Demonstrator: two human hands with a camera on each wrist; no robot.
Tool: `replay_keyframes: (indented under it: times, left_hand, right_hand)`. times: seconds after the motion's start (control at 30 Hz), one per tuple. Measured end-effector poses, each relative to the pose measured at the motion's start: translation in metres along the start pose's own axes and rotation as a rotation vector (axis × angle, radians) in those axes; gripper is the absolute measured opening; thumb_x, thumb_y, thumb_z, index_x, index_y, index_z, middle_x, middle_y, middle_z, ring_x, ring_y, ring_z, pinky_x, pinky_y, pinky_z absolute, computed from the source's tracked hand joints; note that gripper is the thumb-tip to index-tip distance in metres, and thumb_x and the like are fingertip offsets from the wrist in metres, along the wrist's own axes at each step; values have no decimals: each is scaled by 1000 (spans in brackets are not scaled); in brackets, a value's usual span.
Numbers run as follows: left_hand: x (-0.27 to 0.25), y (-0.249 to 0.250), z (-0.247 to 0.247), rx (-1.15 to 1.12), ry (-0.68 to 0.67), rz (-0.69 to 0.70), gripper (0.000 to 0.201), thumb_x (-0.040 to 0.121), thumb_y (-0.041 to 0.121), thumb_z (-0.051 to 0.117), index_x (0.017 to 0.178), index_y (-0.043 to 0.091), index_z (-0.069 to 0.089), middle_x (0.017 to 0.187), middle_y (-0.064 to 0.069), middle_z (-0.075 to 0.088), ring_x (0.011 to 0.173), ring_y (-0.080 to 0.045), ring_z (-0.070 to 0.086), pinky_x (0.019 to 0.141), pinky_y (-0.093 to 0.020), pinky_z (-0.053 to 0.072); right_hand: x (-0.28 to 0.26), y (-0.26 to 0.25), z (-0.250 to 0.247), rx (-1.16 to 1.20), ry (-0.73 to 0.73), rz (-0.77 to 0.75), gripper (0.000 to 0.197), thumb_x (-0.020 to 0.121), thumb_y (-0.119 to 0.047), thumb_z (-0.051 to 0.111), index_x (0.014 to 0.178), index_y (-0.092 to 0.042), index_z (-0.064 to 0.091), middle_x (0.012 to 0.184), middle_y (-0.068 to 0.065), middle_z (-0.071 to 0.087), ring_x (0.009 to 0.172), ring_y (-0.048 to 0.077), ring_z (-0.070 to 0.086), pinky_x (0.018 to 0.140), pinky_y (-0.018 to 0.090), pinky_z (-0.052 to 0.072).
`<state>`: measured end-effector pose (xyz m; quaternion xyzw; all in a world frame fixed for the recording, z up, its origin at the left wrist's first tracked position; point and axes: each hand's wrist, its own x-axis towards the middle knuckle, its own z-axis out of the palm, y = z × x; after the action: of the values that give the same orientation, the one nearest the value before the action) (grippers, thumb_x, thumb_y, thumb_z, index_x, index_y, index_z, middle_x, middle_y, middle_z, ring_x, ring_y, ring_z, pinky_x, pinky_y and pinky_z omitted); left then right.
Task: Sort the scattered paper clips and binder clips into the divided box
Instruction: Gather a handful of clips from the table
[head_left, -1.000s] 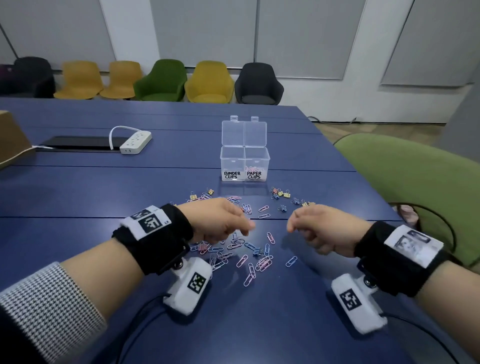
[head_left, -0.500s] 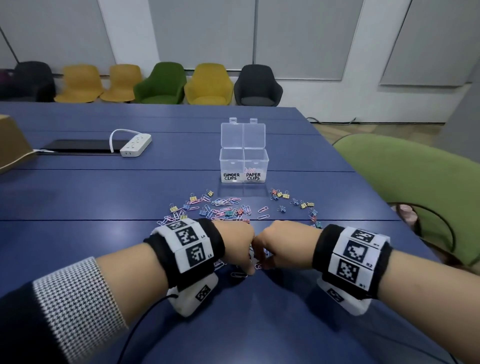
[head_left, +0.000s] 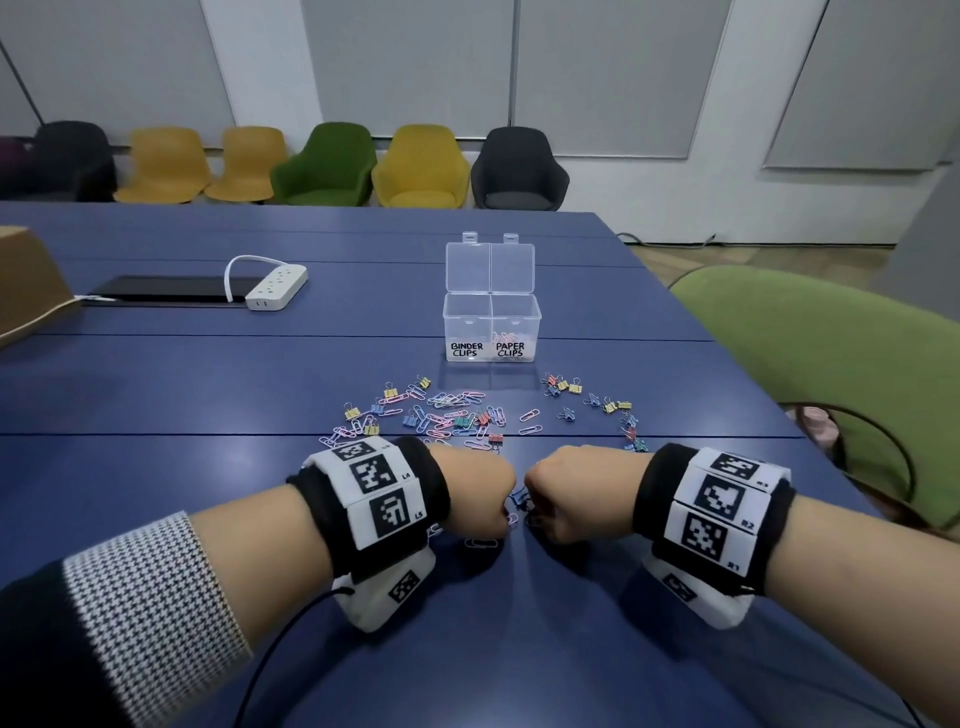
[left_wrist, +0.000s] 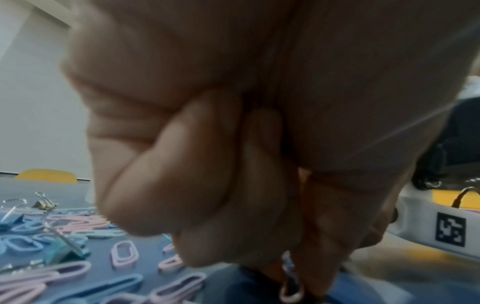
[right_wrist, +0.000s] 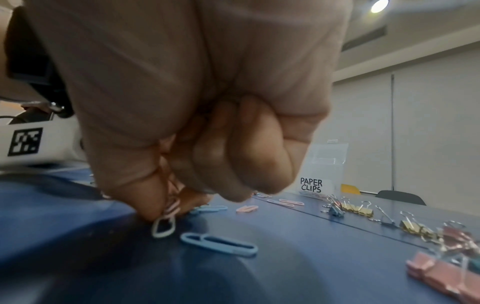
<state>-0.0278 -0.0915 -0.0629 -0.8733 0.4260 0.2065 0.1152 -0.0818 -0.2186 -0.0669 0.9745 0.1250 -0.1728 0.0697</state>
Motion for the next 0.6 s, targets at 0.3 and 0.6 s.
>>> replay_keyframes:
  times: [0.3, 0.6]
  left_hand:
    - [-1, 2, -1, 32, -5, 9, 40, 92, 23, 45, 55, 12, 33, 57, -4, 34, 55, -22, 31, 52, -26, 30]
    - [-3, 3, -4, 73, -18, 17, 39, 92, 24, 44, 56, 11, 34, 58, -4, 35, 57, -23, 33, 47, -25, 26]
  right_hand:
    - [-6, 3, -2, 156, -143, 12, 28, 85, -22, 55, 95, 3, 63, 80, 12, 54, 72, 25, 44, 49, 27, 32]
    - [-10, -2, 1, 146, -125, -3, 22, 87, -20, 53, 79, 1, 57, 73, 15, 50, 67, 28, 41, 51, 29, 31]
